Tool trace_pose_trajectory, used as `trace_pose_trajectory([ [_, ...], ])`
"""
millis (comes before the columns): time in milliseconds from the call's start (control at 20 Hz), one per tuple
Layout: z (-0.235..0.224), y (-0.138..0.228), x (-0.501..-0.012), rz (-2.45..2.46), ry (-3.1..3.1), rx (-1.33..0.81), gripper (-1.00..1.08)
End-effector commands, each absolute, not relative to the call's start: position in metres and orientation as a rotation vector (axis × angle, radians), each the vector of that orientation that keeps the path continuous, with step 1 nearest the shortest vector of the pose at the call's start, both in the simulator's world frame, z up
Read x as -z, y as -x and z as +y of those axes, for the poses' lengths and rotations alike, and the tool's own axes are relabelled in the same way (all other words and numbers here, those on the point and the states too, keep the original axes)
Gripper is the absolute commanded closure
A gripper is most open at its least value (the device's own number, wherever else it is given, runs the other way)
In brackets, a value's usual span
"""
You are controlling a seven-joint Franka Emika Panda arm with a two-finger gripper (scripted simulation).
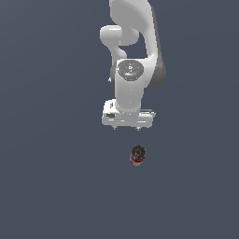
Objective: Pick up the object and move it to a goal position.
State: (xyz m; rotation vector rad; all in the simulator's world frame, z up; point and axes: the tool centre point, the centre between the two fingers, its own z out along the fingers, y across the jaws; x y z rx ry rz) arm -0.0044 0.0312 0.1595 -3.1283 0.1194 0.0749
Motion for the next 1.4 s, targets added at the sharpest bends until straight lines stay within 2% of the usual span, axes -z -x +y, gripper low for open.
trace_pose_trajectory([
  [0, 0.034, -0.001, -0.158, 0.164, 3.127, -0.072, -0.92],
  [850, 0.067, -0.059, -0.138, 0.701, 3.060, -0.024, -0.92],
  [1350, 0.082, -0.078, -0.129, 0.895, 3.011, -0.004, -0.92],
])
